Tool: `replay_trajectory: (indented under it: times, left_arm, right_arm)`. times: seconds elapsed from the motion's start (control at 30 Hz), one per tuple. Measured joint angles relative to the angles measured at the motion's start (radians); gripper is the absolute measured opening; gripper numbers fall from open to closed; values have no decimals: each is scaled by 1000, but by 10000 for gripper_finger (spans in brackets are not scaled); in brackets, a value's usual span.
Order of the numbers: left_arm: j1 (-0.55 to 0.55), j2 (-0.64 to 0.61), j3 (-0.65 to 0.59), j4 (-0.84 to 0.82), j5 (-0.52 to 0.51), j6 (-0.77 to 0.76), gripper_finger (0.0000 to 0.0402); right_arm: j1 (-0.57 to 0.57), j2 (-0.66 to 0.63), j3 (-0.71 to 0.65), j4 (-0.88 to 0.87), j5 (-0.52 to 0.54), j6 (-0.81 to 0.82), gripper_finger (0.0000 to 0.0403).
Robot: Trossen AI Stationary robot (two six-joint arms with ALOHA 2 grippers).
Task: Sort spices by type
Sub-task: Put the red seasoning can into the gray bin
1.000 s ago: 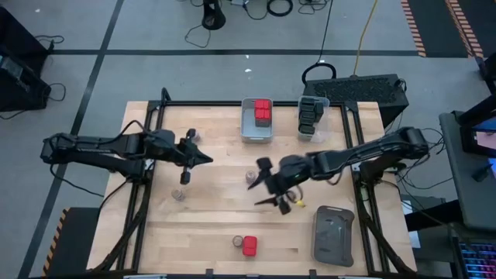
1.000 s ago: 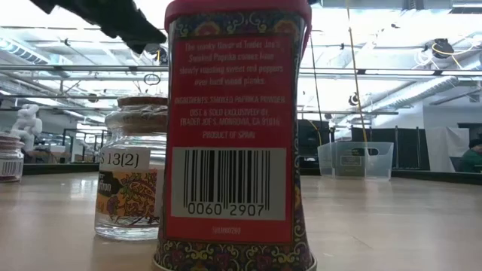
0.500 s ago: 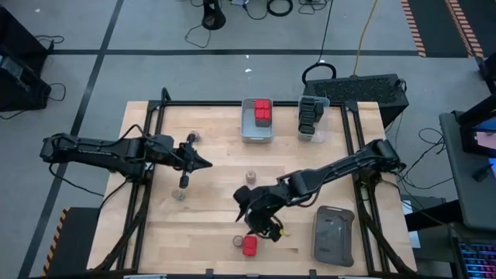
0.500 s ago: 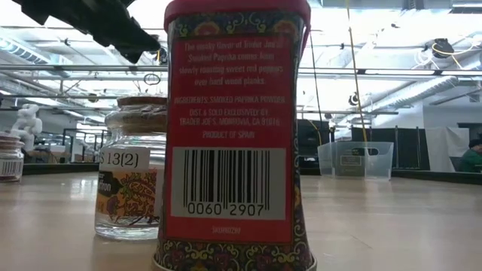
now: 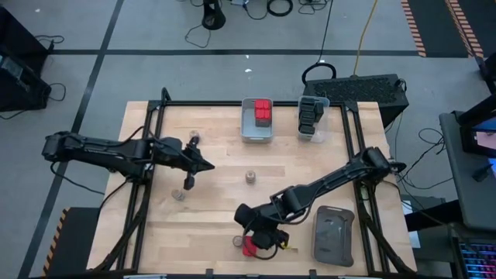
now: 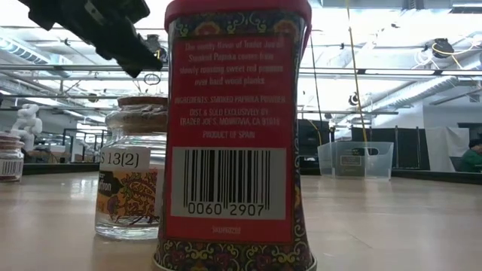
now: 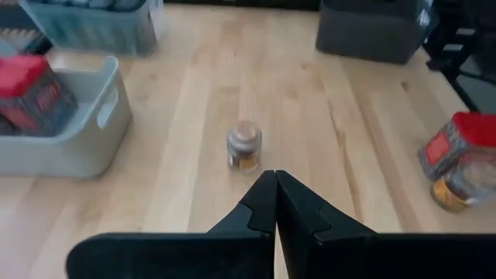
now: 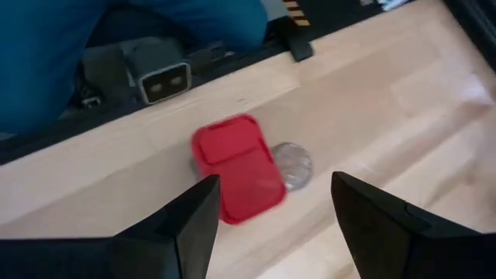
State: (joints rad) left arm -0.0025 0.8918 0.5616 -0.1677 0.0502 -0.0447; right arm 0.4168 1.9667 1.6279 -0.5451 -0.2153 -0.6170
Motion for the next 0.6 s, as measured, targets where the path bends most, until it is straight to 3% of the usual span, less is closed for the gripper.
replay_trajectory:
  times: [0.37,0.6]
  left_arm:
    - [0,113,0,65,-2,-3,9]
    - [0,141,0,103,21,-1,9]
  right_arm:
    - [27,30,0,88,48,-1,231]
    - [33,41,0,-13,27,-46,243]
